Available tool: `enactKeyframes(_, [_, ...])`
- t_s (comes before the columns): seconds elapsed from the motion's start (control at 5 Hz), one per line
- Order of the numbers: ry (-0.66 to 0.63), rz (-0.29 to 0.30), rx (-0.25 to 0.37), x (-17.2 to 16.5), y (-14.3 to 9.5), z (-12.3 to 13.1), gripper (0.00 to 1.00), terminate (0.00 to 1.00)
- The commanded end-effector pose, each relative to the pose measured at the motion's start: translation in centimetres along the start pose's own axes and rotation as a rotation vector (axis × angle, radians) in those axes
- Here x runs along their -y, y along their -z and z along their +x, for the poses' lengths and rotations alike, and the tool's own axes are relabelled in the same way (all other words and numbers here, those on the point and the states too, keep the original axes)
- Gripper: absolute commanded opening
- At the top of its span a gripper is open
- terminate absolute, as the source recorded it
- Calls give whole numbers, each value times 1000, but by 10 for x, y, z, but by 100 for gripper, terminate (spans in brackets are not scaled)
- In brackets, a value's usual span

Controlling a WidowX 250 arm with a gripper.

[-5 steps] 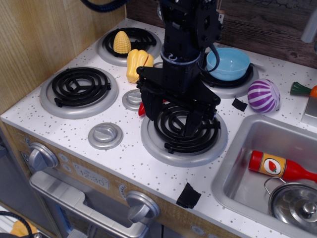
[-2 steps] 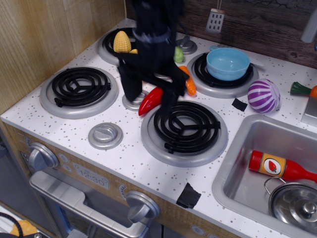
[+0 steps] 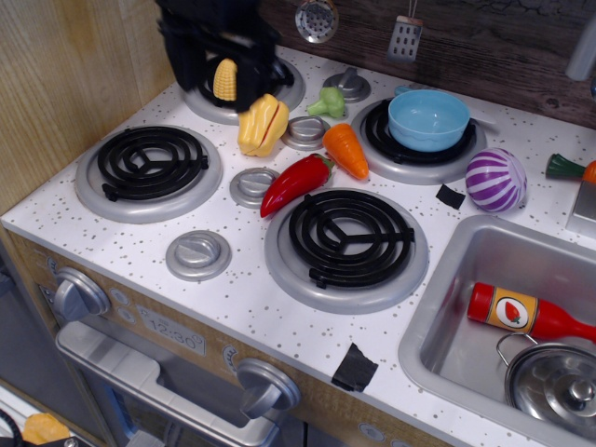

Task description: Put corn into bowl

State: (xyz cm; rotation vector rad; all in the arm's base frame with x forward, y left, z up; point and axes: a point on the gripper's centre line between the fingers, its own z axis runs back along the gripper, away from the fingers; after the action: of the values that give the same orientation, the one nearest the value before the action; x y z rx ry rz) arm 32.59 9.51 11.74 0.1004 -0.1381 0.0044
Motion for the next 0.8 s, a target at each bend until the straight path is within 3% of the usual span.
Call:
enactKeyframes(0.0, [35, 34, 134, -43, -2, 39, 100, 0])
enactKeyframes(0.2, [55, 60, 241, -63, 18, 57, 100, 0])
enactKeyframes(0.6, [76, 81, 340, -87, 44, 82, 100, 0])
